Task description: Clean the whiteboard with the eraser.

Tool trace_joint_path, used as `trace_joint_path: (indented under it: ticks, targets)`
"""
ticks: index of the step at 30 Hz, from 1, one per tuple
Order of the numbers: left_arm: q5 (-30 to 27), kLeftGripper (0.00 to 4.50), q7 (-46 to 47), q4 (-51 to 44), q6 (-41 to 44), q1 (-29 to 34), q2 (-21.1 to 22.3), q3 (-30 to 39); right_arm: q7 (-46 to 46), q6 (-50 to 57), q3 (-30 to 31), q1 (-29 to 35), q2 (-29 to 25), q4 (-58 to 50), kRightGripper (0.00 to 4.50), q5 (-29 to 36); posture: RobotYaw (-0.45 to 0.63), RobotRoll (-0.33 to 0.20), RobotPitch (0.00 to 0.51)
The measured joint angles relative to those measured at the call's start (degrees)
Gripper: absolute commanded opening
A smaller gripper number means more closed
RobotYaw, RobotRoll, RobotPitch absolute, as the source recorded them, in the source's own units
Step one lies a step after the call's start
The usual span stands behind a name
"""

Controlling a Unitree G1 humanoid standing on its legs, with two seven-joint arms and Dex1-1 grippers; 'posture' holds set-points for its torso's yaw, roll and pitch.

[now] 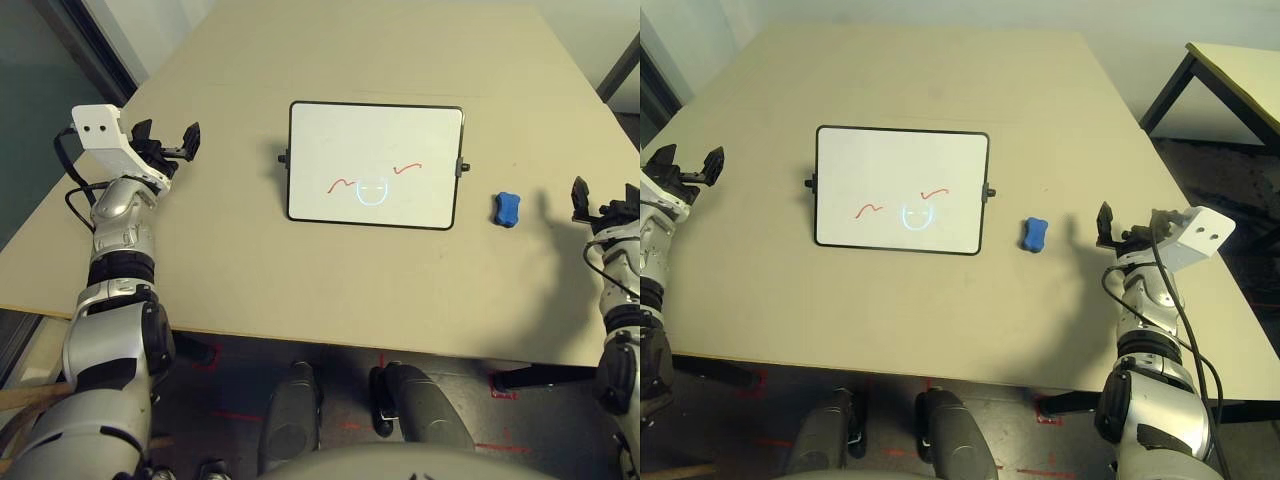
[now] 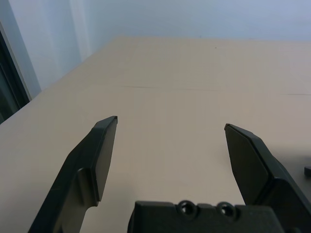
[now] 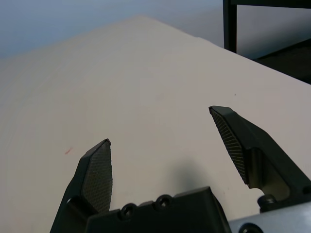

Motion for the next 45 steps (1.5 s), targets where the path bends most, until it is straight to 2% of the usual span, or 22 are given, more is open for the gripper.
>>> trace_joint_path:
  ticks: [8,11,14,19,24,32,45]
  targets:
    - [0.09,4.5,-0.54,0.89,0.11,-0.72,-1.44,-0.28,-0.54,0.52,0.3,0.31,0.06,-0.97,4.47,-0.28,-0.11,0.0,0.118]
    - [-0.06,4.5,-3.73,0.13,1.88,-3.52,-1.74,-1.23,-2.34,4.5,0.29,0.59,0.06,-6.15,4.47,-0.13,-0.12,0.0,0.114]
    - [-0.59,4.5,-8.52,-3.72,4.92,-5.29,-1.81,-2.35,-4.34,13.54,0.31,2.86,0.7,-17.19,4.47,0.87,-0.12,0.0,0.112]
    - [-3.32,4.5,-17.58,-17.11,14.75,-5.19,-2.41,-6.07,-10.17,41.55,3.19,10.1,5.46,-45.81,4.47,3.71,-0.14,0.0,0.107]
    - [-5.58,4.5,-22.06,-30.32,23.31,-3.78,-4.09,-10.41,-16.77,57.85,4.64,10.57,10.77,-61.15,4.47,4.79,-0.14,0.0,0.1]
    - [-6.43,4.5,-23.03,-38.72,30.05,-2.3,-6.68,-13.92,-22.06,63.03,5.4,11.04,16.7,-67.36,4.47,3.69,-0.14,0.0,0.11]
    - [-6.47,4.5,-24.22,-42.53,33.67,-0.67,-6.96,-15.42,-24.34,67.13,8.27,16.09,22.78,-73.2,4.47,1.57,-0.14,0.0,0.121]
